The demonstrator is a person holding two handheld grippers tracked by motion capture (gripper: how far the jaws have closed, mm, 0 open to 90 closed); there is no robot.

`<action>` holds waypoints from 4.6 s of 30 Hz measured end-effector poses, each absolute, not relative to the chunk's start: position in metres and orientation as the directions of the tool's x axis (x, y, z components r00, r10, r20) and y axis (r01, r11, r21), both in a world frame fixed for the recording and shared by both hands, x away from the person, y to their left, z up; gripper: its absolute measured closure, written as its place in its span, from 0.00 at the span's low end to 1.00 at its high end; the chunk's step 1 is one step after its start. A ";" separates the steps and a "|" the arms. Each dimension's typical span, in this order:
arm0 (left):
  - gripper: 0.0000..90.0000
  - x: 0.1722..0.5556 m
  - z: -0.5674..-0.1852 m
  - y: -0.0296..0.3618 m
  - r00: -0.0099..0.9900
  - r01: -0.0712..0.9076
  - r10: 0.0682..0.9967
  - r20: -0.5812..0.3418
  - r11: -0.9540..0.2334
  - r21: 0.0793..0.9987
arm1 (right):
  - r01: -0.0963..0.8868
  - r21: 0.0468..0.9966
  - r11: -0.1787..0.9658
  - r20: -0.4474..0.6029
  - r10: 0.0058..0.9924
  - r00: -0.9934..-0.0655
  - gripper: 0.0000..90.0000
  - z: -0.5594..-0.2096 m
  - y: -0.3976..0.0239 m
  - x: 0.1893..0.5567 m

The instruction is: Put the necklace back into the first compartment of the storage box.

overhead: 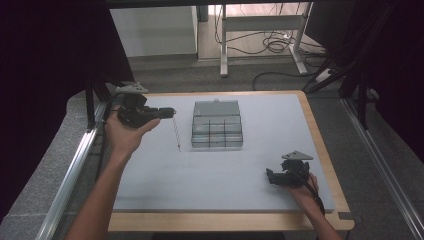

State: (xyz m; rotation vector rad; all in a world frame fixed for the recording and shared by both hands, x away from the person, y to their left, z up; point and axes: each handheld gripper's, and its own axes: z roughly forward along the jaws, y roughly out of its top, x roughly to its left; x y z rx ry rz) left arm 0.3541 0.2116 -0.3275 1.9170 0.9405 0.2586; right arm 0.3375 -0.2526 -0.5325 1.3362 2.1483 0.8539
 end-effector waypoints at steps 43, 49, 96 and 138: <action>0.99 0.434 -0.314 0.176 0.647 0.517 0.736 -0.198 -0.233 0.824 | 0.616 0.713 0.335 -0.064 0.906 -0.418 0.06 -0.533 -0.252 0.338; 0.99 0.450 -0.326 0.168 0.634 0.529 0.749 -0.194 -0.237 0.815 | 0.615 0.713 0.336 -0.064 0.905 -0.420 0.06 -0.533 -0.252 0.338; 0.99 0.494 -0.470 0.143 0.545 0.707 0.792 -0.276 -0.257 0.659 | 0.614 0.711 0.342 -0.064 0.901 -0.428 0.06 -0.533 -0.252 0.339; 0.55 0.345 -0.491 0.224 0.608 0.622 0.745 -0.275 -0.230 0.749 | 0.615 0.711 0.341 -0.062 0.902 -0.427 0.06 -0.533 -0.253 0.339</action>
